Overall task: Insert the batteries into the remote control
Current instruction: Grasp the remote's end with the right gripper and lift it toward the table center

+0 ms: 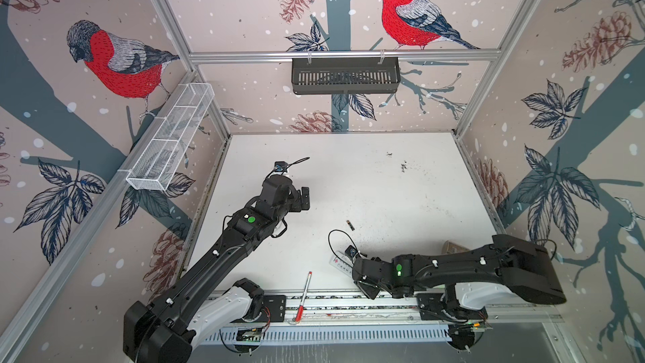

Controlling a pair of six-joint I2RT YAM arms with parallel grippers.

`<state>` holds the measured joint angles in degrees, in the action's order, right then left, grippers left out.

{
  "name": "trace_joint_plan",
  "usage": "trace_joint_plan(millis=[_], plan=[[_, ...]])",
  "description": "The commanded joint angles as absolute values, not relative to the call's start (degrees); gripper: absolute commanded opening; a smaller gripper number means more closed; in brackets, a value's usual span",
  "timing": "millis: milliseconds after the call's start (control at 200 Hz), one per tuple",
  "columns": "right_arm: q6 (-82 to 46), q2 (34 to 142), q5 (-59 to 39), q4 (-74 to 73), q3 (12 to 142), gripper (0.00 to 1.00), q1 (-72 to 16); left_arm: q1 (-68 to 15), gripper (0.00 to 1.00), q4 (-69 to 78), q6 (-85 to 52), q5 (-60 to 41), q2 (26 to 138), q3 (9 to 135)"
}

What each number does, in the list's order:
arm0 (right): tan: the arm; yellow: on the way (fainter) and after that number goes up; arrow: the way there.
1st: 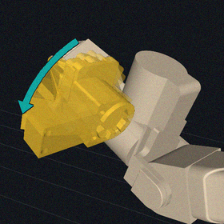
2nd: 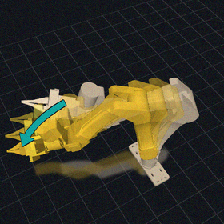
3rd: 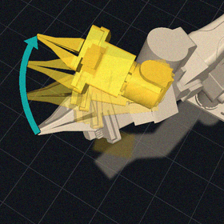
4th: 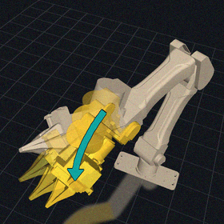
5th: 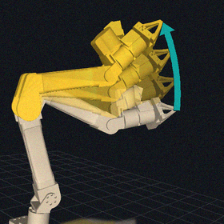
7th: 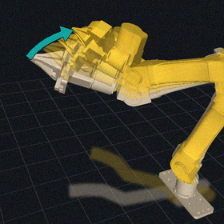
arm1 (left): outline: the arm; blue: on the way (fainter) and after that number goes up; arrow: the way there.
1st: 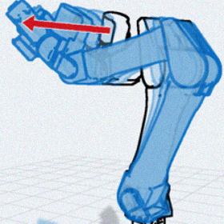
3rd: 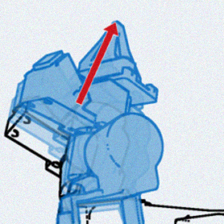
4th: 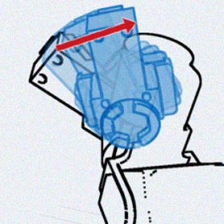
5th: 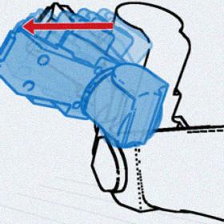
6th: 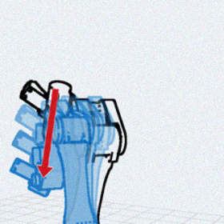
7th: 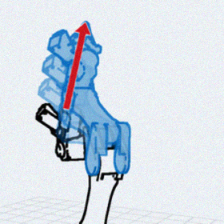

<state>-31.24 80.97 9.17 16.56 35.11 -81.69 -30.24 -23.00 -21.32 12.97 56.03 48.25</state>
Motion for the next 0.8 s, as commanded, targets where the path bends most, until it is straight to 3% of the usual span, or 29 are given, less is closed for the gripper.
trace_joint_plan(millis=[0, 80, 225, 385, 650, 796], plan=[[-27.24, 81.72, 6.85, 17.52, 36.88, 0.45, -82.0, -30.26, 0.98, -22.31, -20.4, 15.13, 55.03, 48.16], [-24.54, 81.18, 6.87, 17.64, 38.62, 0.39, -81.92, -30.28, 0.98, -22.41, -20.61, 16.42, 54.31, 48.0], [-20.5, 78.47, 6.57, 16.55, 40.8, 0.37, -77.99, -30.23, 0.98, -22.37, -21.37, 17.31, 52.94, 47.93], [-13.35, 78.91, 2.47, 14.3, 44.99, 0.37, -63.95, -30.15, 0.98, -20.61, -22.07, 16.54, 53.23, 48.24], [0.99, 92.48, -0.15, 10.18, 57.29, 0.37, -43.82, -29.92, 0.98, -14.12, -22.37, 11.71, 57.19, 49.23], [5.59, 101.47, -2.22, 8.86, 63.89, 0.35, -39.63, -29.78, 0.98, -11.05, -21.3, 8.93, 61.58, 51.49]])
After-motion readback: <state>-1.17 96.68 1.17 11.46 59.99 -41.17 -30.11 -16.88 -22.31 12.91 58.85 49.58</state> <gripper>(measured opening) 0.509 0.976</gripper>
